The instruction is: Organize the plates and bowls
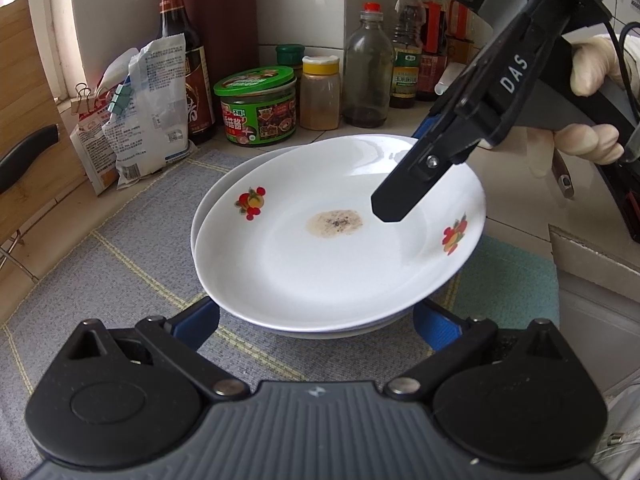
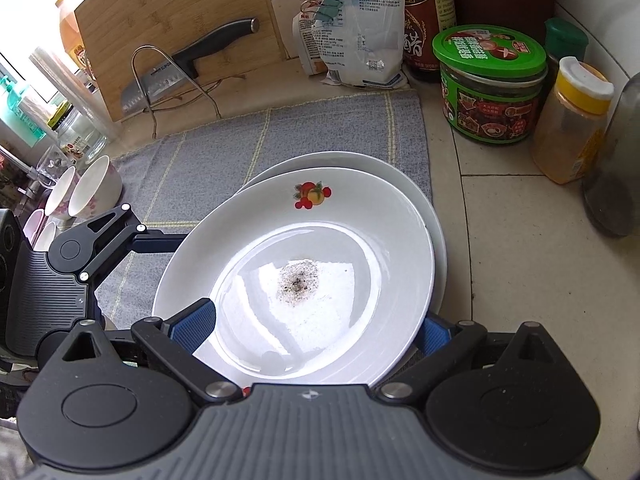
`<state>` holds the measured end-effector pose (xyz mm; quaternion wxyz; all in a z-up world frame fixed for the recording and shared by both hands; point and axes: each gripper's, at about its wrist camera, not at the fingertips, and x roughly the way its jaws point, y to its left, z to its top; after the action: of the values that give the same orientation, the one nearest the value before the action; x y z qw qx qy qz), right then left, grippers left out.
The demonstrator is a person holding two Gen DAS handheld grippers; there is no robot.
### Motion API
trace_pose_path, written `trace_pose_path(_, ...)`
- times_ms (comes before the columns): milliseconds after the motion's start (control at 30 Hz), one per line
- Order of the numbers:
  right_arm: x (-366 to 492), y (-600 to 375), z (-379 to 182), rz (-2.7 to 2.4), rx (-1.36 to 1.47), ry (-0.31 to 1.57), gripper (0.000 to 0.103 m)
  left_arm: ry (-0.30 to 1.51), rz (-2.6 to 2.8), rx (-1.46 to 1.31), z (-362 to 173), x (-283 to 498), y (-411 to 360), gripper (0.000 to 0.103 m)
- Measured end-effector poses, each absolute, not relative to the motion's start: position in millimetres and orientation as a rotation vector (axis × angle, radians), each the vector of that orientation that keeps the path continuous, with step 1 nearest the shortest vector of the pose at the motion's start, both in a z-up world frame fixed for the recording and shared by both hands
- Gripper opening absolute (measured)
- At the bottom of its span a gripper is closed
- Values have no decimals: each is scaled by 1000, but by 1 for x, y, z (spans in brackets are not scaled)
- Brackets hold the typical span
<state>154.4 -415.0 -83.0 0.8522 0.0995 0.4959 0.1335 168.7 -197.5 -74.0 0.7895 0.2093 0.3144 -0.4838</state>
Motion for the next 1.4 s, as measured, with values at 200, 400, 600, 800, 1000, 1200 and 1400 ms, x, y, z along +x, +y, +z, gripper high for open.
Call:
trace_pose_path(200, 151, -414, -81, 273, 207, 1042, 103, 677, -1024, 426, -71, 171, -194, 103)
trace_pose_path(400, 147, -413, -80, 266, 202, 1042, 103, 680, -1009, 425, -71, 170, -192, 103)
trace_pose_path(600, 144, -410, -79, 254, 192, 1049, 103, 683, -983, 416, -71, 169, -189, 103)
trace_pose_path(800, 141, -404, -79, 239, 165, 1065, 103, 684, -950, 411, -71, 168, -186, 103)
trace_pose_path(1000, 139, -401, -80, 236, 142, 1085, 102, 680, -917, 402, -70, 167, -182, 103)
trace_pose_path(1200, 139, -399, -83, 210, 113, 1115, 103, 672, -890, 393, -68, 165, -177, 103)
trace_pose_path(1400, 131, -394, -68, 225, 76, 1070, 103, 655, -838, 316, -58, 163, -165, 102)
